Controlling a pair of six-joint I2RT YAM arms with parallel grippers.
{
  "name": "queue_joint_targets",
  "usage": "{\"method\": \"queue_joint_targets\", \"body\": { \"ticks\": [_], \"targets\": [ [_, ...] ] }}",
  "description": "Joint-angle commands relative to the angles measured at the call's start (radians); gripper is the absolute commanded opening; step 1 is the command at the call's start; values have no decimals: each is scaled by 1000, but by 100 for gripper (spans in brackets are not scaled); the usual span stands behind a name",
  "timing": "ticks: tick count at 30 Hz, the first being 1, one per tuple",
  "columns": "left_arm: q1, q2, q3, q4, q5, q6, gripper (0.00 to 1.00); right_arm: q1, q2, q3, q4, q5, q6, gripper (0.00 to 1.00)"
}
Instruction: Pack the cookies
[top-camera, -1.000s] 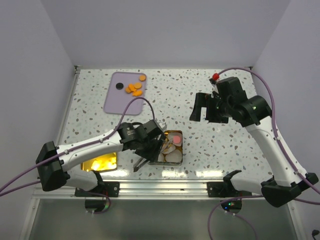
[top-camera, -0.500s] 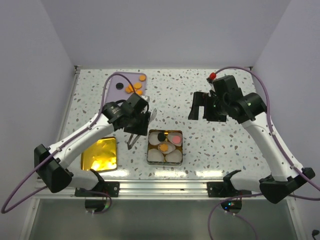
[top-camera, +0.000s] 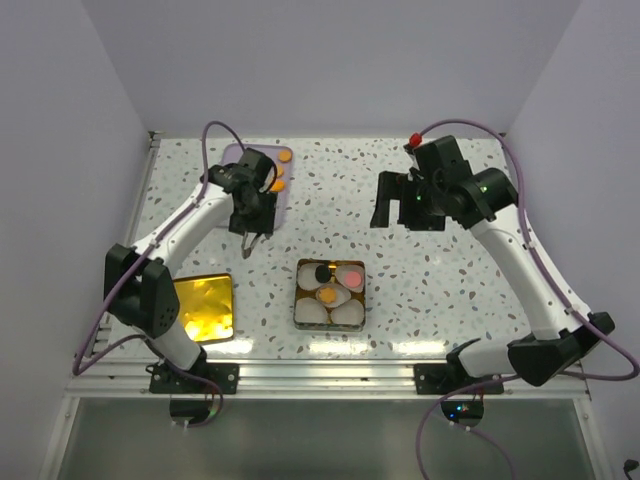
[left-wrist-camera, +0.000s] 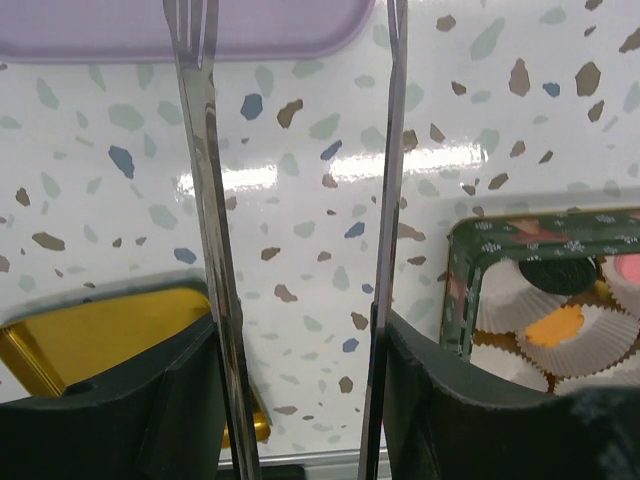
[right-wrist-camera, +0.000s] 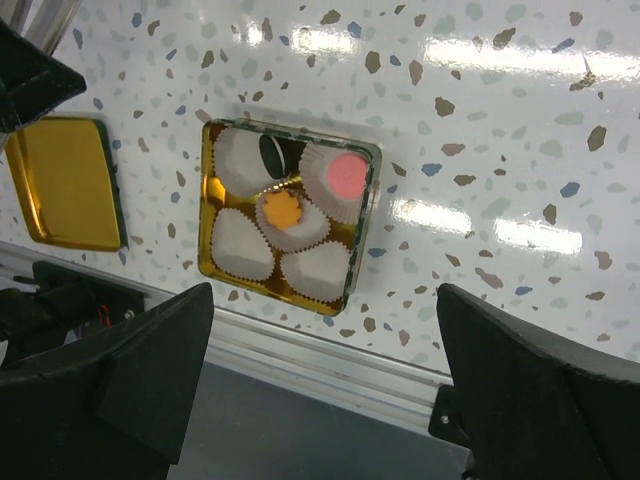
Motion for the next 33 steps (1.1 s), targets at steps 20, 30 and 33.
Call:
{"method": "queue_joint_targets", "body": {
  "ticks": [20, 30, 33],
  "targets": [
    [140, 338, 237, 117, 107, 212, 58, -3, 275, 314, -65, 41, -88, 97],
    [165, 450, 372, 92, 107, 223, 58, -3, 340, 363, -73, 45, -94, 96],
    [174, 477, 403, 79, 128, 229, 58, -8, 343, 363, -73, 45, -94, 97]
  ]
}}
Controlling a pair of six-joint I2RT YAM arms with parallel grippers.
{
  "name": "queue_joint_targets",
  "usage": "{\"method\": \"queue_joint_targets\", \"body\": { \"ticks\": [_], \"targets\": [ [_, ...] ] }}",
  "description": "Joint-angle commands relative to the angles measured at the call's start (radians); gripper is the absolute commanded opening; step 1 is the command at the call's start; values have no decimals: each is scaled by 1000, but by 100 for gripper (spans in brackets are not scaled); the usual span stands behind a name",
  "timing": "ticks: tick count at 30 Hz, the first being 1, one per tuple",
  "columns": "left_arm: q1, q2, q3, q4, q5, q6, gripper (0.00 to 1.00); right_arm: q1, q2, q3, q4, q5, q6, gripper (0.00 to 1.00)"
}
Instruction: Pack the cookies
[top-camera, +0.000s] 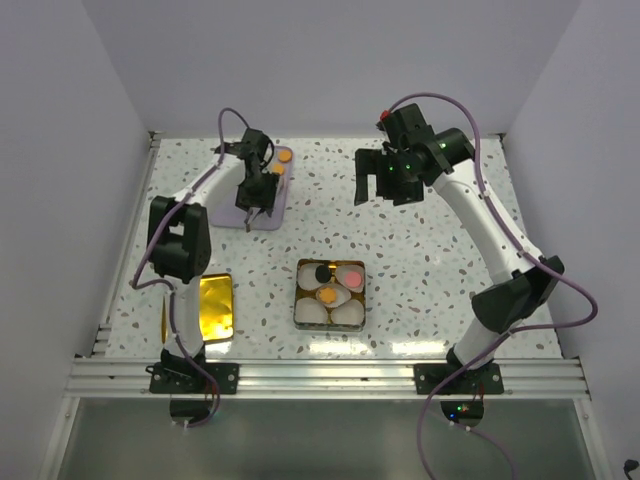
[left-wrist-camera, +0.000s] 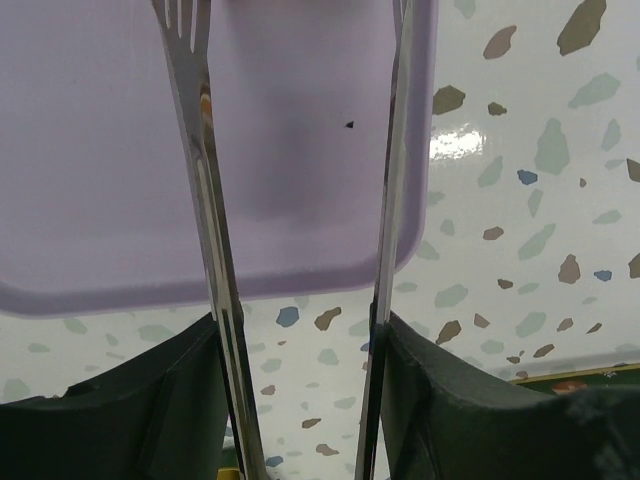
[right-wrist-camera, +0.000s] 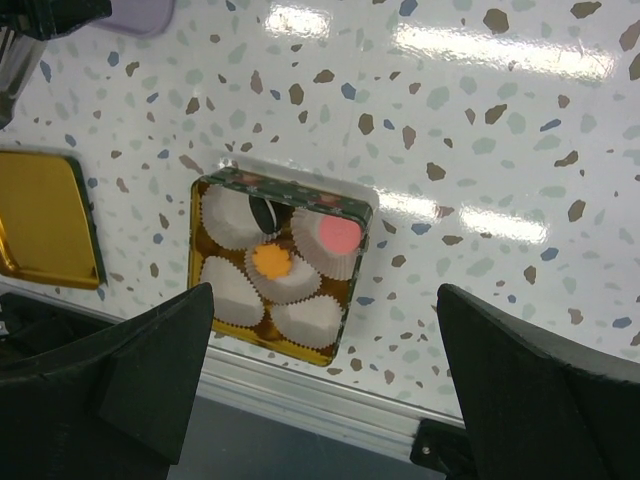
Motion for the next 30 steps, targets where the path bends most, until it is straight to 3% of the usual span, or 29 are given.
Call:
{"method": "queue_joint_targets", "body": {
  "ticks": [1, 10, 17, 30],
  "targets": [
    [22, 19, 72, -6, 24, 29, 58, -8, 1, 43, -15, 14, -19, 96],
    [25, -13, 17, -4, 36, 26, 54, -15, 10, 40, -5, 13, -19, 97],
    [25, -87, -75, 11, 44, 9, 38, -15, 2, 29, 9, -12, -18, 97],
    [25, -268, -101, -33, 27, -40, 38, -15, -42, 32, 9, -39, -15, 97]
  ]
}}
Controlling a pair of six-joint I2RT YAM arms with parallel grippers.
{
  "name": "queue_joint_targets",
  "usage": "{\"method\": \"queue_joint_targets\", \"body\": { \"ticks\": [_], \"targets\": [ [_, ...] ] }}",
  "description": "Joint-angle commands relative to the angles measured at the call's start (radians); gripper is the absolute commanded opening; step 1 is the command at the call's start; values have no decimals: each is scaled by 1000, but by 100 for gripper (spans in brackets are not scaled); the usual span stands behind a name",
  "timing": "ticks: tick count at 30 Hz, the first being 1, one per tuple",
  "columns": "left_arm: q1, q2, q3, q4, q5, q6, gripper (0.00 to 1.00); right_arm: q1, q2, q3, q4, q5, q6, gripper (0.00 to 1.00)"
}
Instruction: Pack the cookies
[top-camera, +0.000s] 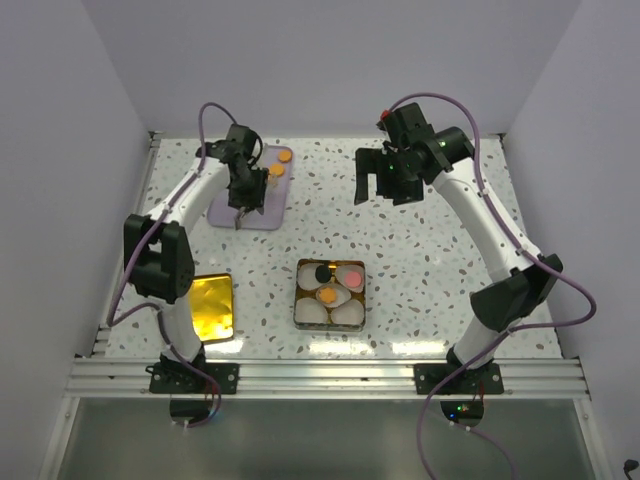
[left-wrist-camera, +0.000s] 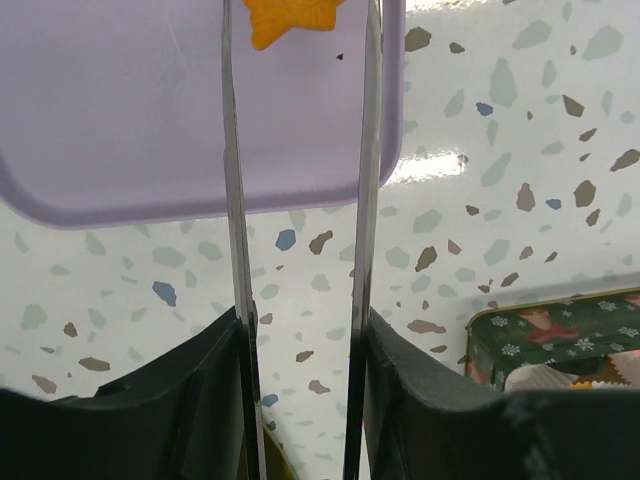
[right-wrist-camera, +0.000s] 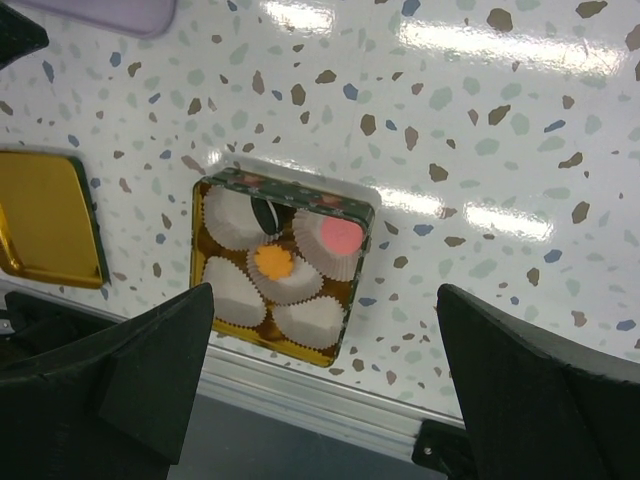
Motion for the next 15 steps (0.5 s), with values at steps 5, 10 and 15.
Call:
{"method": "queue_joint_targets", "body": {
  "ticks": [5, 10, 15],
  "targets": [
    [8, -162, -40, -36, 6, -45, 38, -4, -100, 12, 9, -37, -5, 96],
    [0, -294, -124, -49, 47, -81, 38, -4, -151, -30, 15, -49, 9, 97],
    [-63, -458, -218, -47, 67, -120, 39, -4, -220, -82, 21, -59, 25, 97]
  ]
}}
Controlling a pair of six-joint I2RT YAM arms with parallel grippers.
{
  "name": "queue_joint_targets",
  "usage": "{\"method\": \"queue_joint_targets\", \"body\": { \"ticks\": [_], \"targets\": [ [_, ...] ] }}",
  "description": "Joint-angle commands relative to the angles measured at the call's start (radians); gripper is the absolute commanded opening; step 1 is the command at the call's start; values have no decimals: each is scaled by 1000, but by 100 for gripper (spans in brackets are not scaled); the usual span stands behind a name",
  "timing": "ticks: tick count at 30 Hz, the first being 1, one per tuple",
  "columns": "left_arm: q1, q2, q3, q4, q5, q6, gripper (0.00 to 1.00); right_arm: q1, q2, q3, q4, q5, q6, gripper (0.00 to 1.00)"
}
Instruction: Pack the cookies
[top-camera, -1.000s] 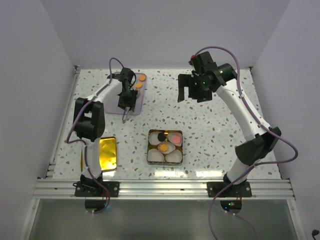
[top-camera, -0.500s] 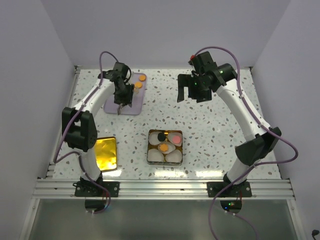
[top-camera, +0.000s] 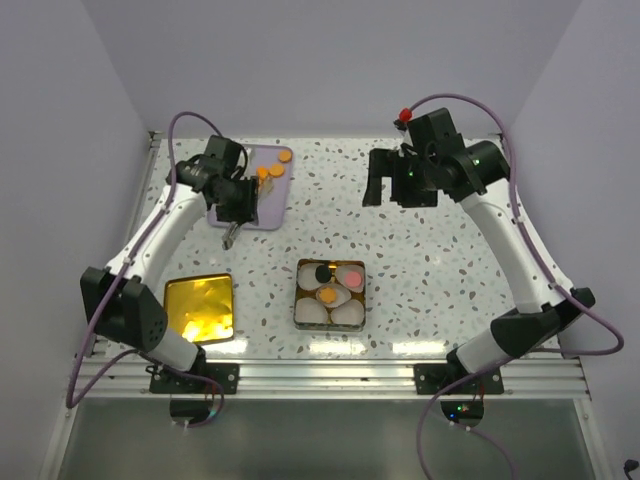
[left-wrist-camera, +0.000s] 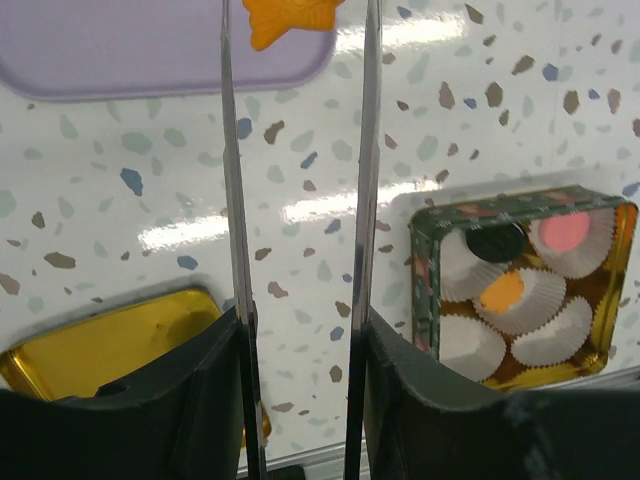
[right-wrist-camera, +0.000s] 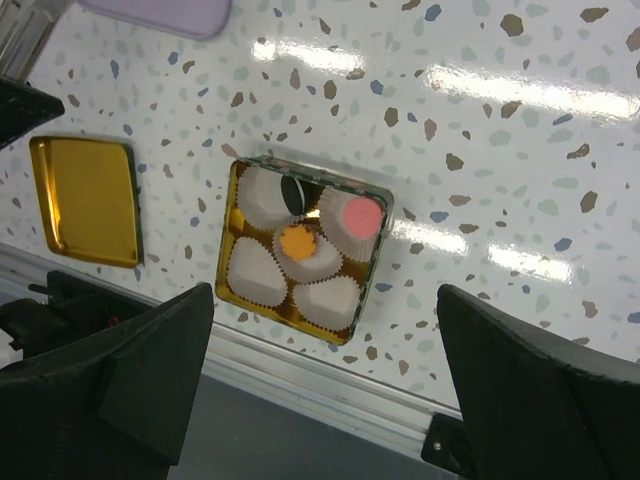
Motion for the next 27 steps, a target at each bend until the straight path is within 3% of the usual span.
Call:
{"method": "queue_joint_targets", "body": {
  "ticks": [1, 11, 17, 27],
  "targets": [
    [-72, -139, -58, -4, 35, -62, 39, -4, -70, -41, 14, -34, 13, 97],
    [-336, -436, -299, -25, -11, -298, 39, -4, -230, -259, 44, -71, 30, 97],
    [-530, -555, -434, -45, -48, -495, 38, -4, -275, -299, 37, -80, 27, 97],
    [-891, -489, -485, -99, -181, -742, 37, -4, -356, -342, 11, -77, 39, 97]
  ]
}}
